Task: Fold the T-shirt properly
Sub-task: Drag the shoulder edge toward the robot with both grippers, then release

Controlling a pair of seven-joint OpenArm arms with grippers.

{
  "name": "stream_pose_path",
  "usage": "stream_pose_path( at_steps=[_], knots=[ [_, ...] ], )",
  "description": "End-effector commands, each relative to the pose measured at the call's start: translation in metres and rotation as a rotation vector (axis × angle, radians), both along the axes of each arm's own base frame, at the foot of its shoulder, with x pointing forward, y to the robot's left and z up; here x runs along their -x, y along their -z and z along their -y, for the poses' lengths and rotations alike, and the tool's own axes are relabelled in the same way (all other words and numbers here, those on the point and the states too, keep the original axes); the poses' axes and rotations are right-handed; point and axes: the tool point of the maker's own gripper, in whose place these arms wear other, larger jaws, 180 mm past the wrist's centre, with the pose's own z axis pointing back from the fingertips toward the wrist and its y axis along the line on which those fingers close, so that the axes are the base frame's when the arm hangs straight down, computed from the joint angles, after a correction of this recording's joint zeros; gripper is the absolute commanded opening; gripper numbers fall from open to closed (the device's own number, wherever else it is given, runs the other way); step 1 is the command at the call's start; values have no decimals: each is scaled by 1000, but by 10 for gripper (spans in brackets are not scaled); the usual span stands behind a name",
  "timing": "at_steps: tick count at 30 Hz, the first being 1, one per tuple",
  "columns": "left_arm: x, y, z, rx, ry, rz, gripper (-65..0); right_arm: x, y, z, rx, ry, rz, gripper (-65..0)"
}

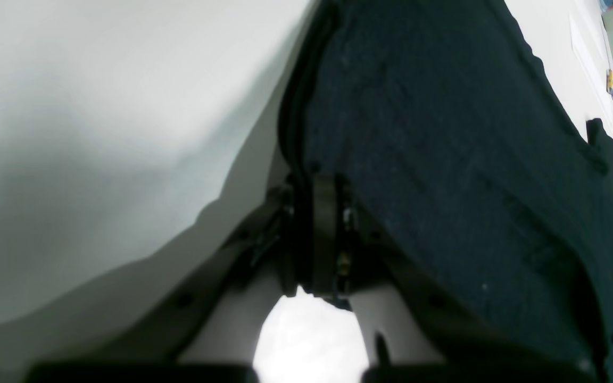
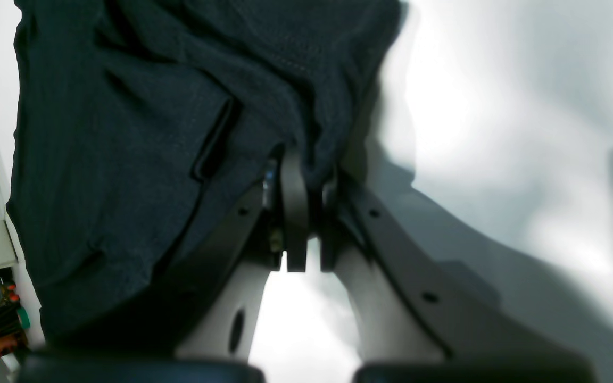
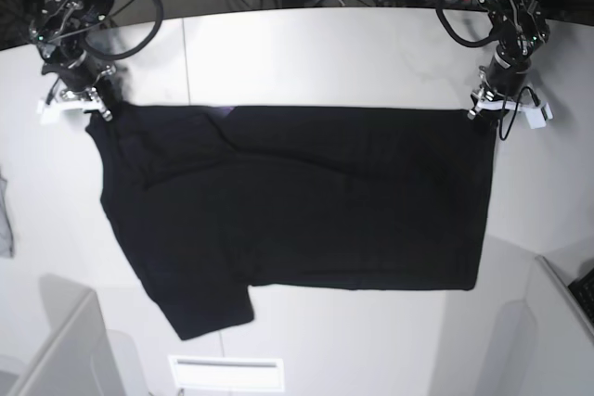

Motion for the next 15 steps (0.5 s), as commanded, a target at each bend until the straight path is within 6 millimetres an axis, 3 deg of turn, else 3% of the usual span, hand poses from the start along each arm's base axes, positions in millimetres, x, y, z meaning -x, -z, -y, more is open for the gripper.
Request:
stream_pose_path(
  at_steps=[1, 10, 15],
  knots=[
    [2, -3, -7, -25, 8, -13, -650, 0, -6, 7, 16, -3, 3, -650],
    [23, -9, -7, -67, 33, -32, -650, 18, 2, 5, 13, -13, -40, -650],
    [40, -9, -7, -86, 44, -58, -650, 39, 3, 10, 44, -16, -73, -650]
  ],
)
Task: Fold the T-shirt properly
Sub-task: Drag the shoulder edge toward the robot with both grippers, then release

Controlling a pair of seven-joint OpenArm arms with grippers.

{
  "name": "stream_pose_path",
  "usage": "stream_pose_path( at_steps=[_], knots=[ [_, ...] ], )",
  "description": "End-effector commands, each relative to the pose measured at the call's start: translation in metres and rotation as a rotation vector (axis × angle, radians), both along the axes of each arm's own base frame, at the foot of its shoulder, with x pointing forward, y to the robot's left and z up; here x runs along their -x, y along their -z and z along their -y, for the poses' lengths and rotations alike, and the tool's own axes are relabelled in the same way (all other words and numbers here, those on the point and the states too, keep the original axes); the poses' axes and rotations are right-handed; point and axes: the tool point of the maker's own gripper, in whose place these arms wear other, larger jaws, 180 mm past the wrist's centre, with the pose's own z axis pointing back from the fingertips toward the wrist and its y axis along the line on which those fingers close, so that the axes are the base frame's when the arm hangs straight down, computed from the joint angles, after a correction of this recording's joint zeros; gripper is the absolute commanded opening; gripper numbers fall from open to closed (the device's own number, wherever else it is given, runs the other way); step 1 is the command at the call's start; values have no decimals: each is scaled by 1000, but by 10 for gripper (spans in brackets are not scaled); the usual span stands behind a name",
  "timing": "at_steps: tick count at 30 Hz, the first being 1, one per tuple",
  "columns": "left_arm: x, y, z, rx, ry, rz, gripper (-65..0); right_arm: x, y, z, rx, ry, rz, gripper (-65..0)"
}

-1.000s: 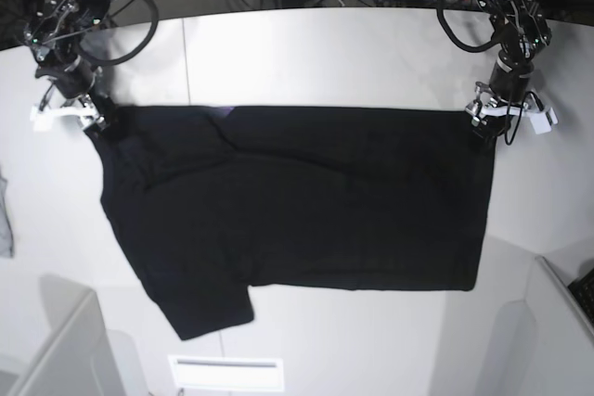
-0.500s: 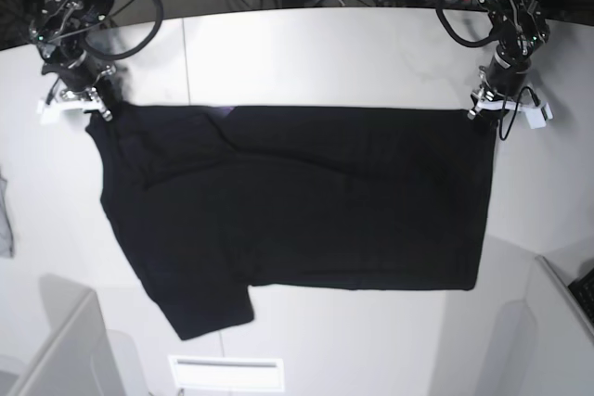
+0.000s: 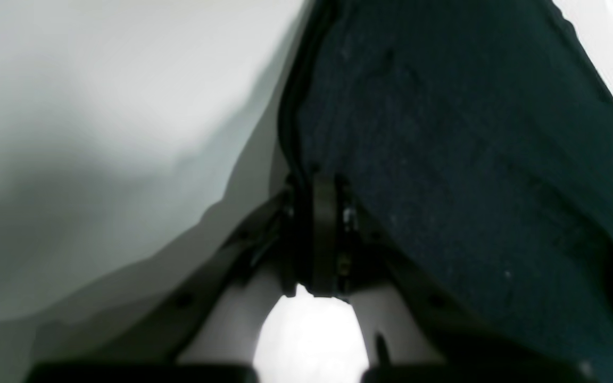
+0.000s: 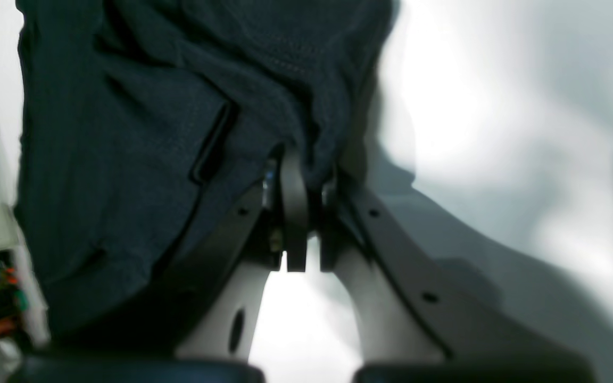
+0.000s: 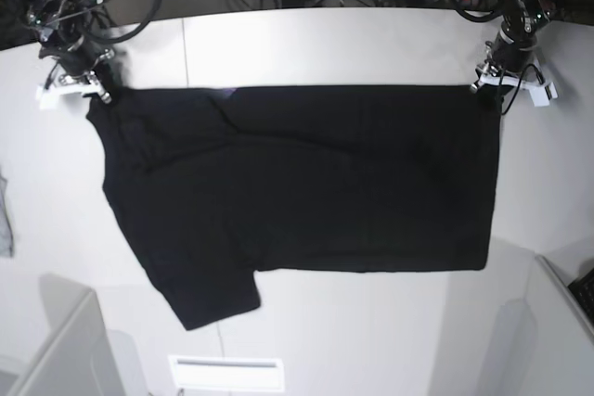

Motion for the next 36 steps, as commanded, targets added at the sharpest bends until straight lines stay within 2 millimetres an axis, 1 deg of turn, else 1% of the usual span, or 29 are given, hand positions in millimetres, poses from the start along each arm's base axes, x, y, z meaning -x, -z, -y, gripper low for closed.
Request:
stream_pose_path(
  at_steps=[1, 4, 8, 14, 17, 23, 27, 32, 36],
  knots=[
    [2, -6, -4, -24, 10, 0, -650, 12, -1, 7, 39, -6, -38, -650],
    [13, -3, -4, -29, 14, -21, -650, 20, -10, 10, 78, -13, -33, -650],
    [25, -1, -5, -36, 17, -43, -650, 31, -13, 9, 97, -14, -44, -650],
    [43, -11, -3, -73, 47, -61, -650, 48, -8, 8, 98, -16, -80, -650],
    [53, -14, -2, -86, 57, -74, -650, 61, -3, 7, 95, -19, -108, -650],
    [71, -12, -2, -95, 65, -112, -650, 84, 5, 1, 83, -20, -157, -650],
    [81, -9, -2, -94, 67, -134, -650, 89, -2, 2, 110, -32, -155, -650],
    [83, -9, -2, -95, 66, -138, -650, 87, -16, -1, 145, -40, -130, -650],
    [83, -9, -2, -95, 66, -138, -650, 86, -17, 0, 149, -41, -128, -650]
  ],
)
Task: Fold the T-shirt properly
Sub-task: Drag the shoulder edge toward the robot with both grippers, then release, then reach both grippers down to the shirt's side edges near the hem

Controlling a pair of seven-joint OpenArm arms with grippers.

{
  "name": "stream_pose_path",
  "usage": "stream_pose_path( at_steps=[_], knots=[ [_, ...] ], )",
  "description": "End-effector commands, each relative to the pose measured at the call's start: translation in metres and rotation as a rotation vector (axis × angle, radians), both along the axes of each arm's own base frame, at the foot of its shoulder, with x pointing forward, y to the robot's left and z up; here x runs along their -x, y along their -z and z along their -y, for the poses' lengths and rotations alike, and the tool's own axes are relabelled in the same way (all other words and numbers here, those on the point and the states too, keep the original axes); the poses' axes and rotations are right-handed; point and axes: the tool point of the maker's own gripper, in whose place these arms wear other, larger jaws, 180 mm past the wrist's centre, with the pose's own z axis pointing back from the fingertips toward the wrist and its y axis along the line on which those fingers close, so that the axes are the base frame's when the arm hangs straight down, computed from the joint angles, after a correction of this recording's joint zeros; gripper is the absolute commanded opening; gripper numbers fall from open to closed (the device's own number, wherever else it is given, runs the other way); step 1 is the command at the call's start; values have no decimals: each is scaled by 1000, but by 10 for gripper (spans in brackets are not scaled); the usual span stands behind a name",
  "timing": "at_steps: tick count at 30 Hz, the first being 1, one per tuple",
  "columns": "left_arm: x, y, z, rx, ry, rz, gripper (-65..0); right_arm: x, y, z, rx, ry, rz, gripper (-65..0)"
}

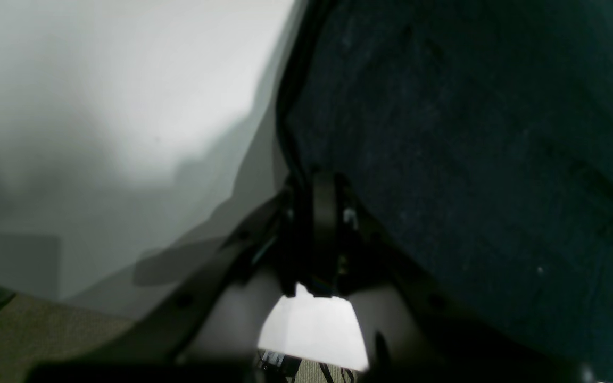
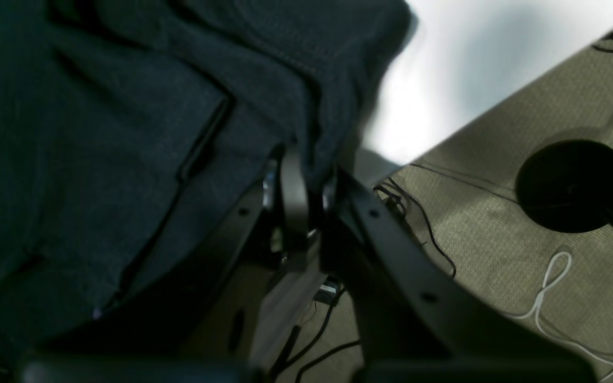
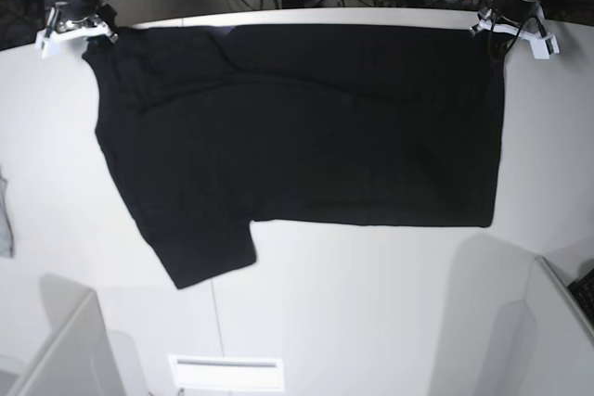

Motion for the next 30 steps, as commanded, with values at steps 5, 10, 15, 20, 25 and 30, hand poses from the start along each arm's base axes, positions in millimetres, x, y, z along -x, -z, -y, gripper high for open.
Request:
stream_pose_path(
  at_steps=[5, 10, 15, 20, 25, 30],
  knots=[
    [5, -5, -4, -18, 10, -1, -650, -2, -7, 4, 12, -15, 7, -650],
    [10, -5, -4, -19, 12, -11, -650, -5, -8, 6, 19, -16, 15, -650],
    [7, -14, -13, -45, -6, 11, -650, -10, -10, 8, 24, -16, 23, -630],
    [2, -31, -24, -86, -18, 48, -410, -16, -21, 12, 56, -22, 54, -333],
    [-5, -50, -36, -132, -28, 92, -196, -25, -42, 20, 116, -23, 99, -330],
    [-15, -72, -55, -188, -62, 148, -155, -52, -66, 45, 188, -20, 167, -324]
  ],
)
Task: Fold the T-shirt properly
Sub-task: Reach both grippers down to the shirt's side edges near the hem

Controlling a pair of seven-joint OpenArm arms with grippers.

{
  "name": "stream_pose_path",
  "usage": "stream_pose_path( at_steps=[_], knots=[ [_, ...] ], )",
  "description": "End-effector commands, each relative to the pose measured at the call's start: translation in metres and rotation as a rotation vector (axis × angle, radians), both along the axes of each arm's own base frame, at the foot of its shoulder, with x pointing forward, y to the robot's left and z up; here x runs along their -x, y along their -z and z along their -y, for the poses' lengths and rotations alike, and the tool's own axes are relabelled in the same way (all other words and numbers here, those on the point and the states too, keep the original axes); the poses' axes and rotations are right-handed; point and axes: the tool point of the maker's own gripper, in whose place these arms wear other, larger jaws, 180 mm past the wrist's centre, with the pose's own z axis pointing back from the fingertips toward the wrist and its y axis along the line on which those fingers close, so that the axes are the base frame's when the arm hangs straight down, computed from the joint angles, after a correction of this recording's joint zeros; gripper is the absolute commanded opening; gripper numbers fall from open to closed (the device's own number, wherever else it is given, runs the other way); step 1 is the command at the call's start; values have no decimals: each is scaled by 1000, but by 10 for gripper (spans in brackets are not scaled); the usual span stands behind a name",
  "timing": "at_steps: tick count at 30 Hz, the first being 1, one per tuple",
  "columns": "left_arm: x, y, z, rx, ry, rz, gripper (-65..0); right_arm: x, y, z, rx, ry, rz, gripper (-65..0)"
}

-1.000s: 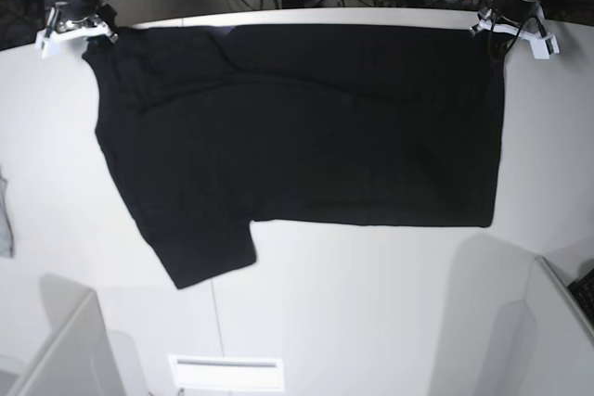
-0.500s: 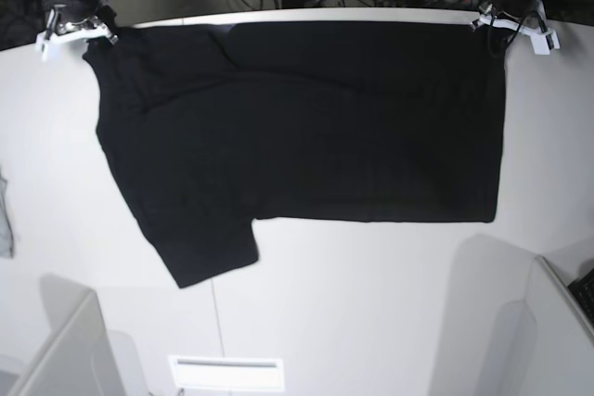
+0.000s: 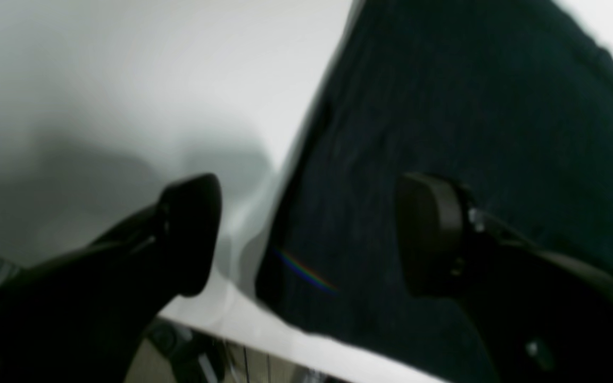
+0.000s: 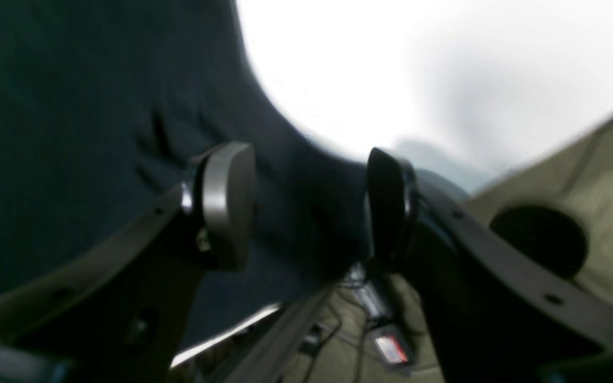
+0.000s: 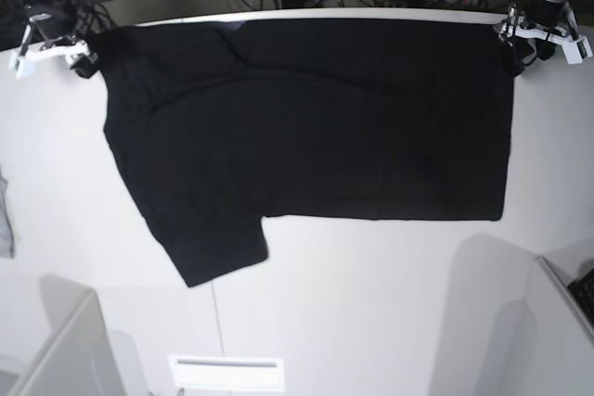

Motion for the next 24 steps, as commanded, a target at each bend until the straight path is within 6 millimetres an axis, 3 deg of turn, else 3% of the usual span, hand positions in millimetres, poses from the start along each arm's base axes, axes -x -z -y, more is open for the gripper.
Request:
stream_pose_path(
  at_steps=[1, 6, 11, 18, 24],
  knots=[
    [-11, -19, -14, -46, -4, 56, -155, -21, -21, 14, 58, -17, 75, -324],
    [-42, -44, -38, -113, 18, 120, -155, -59, -30, 26, 74, -69, 119, -324],
    [-70, -61, -49, -147, 32, 177, -156, -94, -32, 22, 59, -134, 146, -326],
    [-120, -55, -43, -356, 161, 80, -156, -152, -45, 5, 104, -250, 189, -329],
    [-150, -40, -36, -371, 185, 53, -156, -197, -55, -14, 238, -346, 194, -321]
  ],
)
